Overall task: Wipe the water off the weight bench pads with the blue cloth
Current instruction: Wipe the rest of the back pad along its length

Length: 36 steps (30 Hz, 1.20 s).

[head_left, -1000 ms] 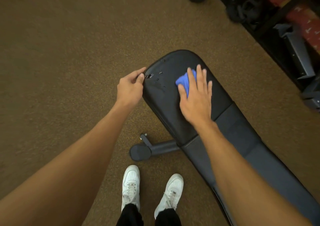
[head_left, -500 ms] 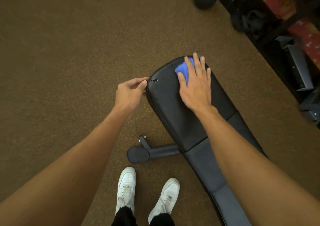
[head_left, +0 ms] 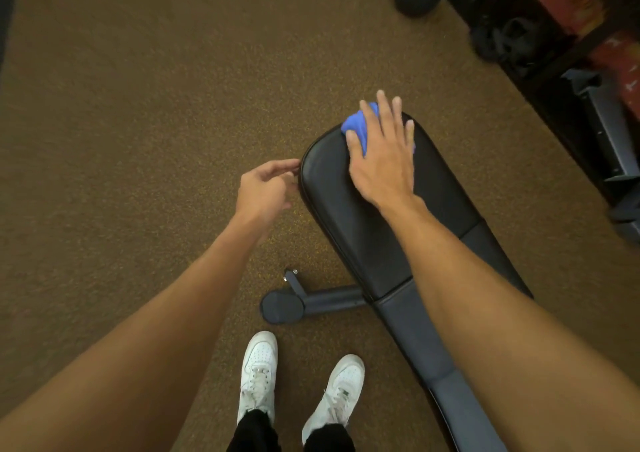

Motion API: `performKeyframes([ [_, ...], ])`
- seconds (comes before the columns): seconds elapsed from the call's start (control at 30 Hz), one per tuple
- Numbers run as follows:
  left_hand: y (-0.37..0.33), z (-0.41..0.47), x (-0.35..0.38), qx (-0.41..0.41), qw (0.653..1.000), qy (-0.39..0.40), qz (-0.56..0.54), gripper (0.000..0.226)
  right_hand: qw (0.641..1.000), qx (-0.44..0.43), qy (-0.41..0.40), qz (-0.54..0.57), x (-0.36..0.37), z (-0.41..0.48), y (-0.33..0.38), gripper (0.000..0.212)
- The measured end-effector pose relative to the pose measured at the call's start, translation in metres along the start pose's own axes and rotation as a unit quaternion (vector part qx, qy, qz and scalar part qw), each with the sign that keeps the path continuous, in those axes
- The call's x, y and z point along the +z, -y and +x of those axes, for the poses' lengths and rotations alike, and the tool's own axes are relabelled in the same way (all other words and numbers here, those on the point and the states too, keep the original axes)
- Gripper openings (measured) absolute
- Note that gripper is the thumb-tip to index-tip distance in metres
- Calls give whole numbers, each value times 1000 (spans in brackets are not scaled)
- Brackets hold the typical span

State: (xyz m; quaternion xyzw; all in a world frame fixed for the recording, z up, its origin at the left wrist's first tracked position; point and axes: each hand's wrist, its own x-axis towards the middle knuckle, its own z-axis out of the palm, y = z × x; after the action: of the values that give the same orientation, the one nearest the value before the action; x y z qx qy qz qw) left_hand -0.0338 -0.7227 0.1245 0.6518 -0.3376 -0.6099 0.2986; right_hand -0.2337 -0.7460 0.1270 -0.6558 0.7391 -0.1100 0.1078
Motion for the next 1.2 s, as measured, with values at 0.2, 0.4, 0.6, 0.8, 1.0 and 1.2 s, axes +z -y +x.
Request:
performKeyframes([
  [0.2,4,-5,5,-40,995,-30,-87,33,970,-232,54,-41,11,-68,24,58],
  [0.4,4,-5,20,18,997,-69,-23,21,998,-60,13,13,-2,-88,-45,58],
  [0.6,5,1,26,35,995,-89,-21,19,987,134,-10,90,-22,-15,-62,54],
  [0.8,9,7,16,19,997,-62,-38,25,966,168,150,124,-51,77,-35,57],
  [1.0,13,7,13,-5,996,-61,-58,27,956,-48,275,-85,-33,99,39,53],
  [1.2,10,1,6,-13,997,-28,-78,26,951,-31,281,-123,-37,112,29,67],
])
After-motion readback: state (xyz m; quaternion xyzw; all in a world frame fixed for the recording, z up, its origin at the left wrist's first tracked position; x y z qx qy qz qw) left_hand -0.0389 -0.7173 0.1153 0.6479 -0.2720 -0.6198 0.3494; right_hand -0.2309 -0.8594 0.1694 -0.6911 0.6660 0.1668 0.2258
